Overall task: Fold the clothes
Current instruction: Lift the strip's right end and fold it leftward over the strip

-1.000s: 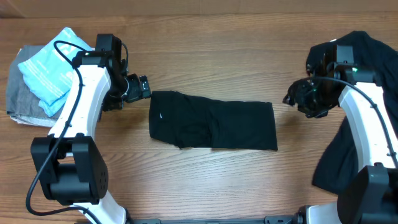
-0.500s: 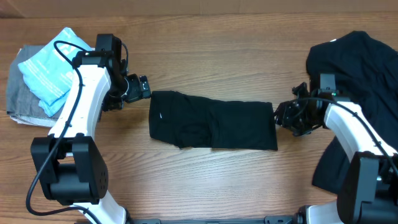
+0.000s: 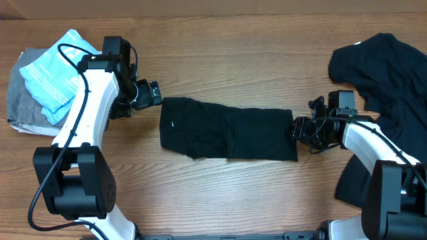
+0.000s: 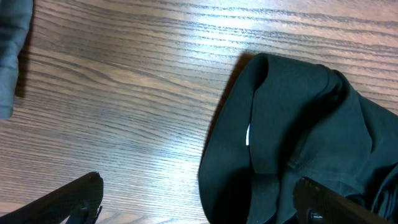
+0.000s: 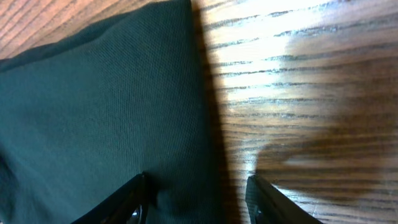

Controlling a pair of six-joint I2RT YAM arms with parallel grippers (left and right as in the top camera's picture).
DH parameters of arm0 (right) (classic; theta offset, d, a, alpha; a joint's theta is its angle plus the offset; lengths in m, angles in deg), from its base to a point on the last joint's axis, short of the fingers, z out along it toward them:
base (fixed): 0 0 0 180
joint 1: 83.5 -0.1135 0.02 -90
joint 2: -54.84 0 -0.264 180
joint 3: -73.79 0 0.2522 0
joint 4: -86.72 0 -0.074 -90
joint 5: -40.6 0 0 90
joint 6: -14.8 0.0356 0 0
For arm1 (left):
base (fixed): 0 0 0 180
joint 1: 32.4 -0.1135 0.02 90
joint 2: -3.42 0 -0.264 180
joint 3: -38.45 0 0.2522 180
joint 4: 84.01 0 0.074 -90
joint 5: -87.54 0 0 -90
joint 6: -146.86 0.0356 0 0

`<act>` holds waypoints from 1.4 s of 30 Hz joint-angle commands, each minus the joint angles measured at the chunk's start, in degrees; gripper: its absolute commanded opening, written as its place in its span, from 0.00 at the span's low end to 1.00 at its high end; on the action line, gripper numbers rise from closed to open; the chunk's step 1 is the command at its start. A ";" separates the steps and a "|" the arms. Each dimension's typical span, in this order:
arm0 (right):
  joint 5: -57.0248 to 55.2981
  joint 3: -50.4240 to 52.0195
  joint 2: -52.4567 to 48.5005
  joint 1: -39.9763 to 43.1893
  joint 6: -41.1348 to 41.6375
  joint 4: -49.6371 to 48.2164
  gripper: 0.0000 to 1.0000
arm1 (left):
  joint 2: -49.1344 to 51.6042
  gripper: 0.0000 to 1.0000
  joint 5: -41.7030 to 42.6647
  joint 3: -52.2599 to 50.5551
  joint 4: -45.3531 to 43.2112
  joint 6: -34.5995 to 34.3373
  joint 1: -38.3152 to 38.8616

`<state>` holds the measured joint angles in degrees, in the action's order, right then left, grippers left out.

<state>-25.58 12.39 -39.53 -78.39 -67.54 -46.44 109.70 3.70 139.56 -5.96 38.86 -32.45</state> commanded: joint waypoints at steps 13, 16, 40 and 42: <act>0.96 0.46 -0.07 -0.26 -0.20 -0.48 0.46 | -1.66 1.00 -0.42 -0.31 -0.04 0.22 -0.35; 0.94 0.46 -0.07 -0.26 -0.20 -0.74 0.45 | -1.66 1.00 -0.42 -0.31 -0.04 0.22 -0.35; 0.96 2.25 -0.33 -0.26 -0.22 -2.29 0.41 | -1.66 1.00 -0.42 -0.31 -0.04 0.22 -0.35; 0.96 2.27 -0.33 -0.26 -0.20 -2.62 0.25 | -1.66 1.00 -0.39 -0.31 -0.04 0.20 -0.35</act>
<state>-25.12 13.94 -39.53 -78.42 -68.07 -48.65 109.70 3.70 139.56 -5.94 38.86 -32.45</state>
